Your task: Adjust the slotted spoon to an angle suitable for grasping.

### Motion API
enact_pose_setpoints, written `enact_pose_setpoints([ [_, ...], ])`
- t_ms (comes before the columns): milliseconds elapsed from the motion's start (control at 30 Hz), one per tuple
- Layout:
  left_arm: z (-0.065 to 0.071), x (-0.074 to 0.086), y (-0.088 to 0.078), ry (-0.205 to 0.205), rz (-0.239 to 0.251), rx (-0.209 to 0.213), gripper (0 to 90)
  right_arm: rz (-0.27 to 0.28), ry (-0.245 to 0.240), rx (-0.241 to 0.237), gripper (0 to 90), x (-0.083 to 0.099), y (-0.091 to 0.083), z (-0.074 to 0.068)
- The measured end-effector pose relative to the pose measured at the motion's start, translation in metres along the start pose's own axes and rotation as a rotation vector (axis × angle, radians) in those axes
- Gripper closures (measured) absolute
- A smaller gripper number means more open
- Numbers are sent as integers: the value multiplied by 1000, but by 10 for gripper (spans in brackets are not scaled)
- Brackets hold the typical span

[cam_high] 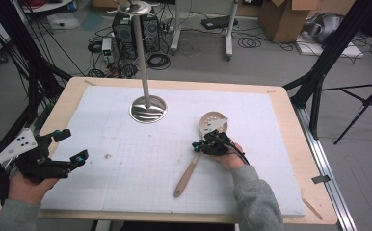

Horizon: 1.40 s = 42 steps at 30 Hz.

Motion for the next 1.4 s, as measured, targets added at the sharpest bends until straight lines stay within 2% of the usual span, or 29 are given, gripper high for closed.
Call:
enact_pose_setpoints([
  [33,0,0,1,0,1,2,22,15,20,-3,900,6,-6,2],
  [300,1,-1,4,5,-2,10,22,-1,34,20,900,21,-26,9],
  [467,2,-2,6,6,1,13,22,5,49,13,900,31,-38,13],
  [800,4,-4,10,10,1,22,22,15,93,55,900,53,-64,23],
  [867,5,-4,11,13,2,30,22,20,99,57,900,54,-66,24],
  [900,6,-5,11,17,9,42,22,50,103,61,900,54,-70,22],
  [933,6,-5,11,17,9,42,22,50,103,61,900,54,-70,22],
  [967,5,-6,12,19,14,41,22,116,109,37,900,50,-78,19],
  [1000,5,-6,12,19,14,41,22,116,109,37,900,50,-78,19],
  [1033,5,-7,12,21,15,44,22,161,101,5,900,47,-93,10],
  [1067,5,-7,13,20,17,44,22,161,101,5,900,47,-93,10],
  [1100,5,-8,14,21,17,46,22,160,81,-22,900,48,-101,0],
  [1133,5,-8,14,21,17,46,22,160,81,-22,900,48,-101,0],
  [1167,5,-8,15,20,17,48,22,130,34,-30,900,53,-106,-14],
  [1200,5,-8,15,20,17,48,22,130,34,-30,900,53,-106,-14],
  [1233,5,-8,16,22,14,44,22,119,22,-45,900,59,-109,-23],
  [1267,5,-8,16,22,14,44,22,119,22,-45,900,59,-109,-23],
  [1300,6,-8,17,23,14,44,22,113,13,-60,900,65,-109,-32],
  [1400,7,-9,19,23,13,47,22,104,11,-81,900,71,-107,-39],
])
Point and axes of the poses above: each handheld gripper's, and its own axes: y roughly forward along the jaws, x roughly out of its underside, z roughly to its right, the point moved 5 cm from there along y, roughly forward along the jaws, and after that the axes turned 4 degrees about z, right-handed, at the moved point
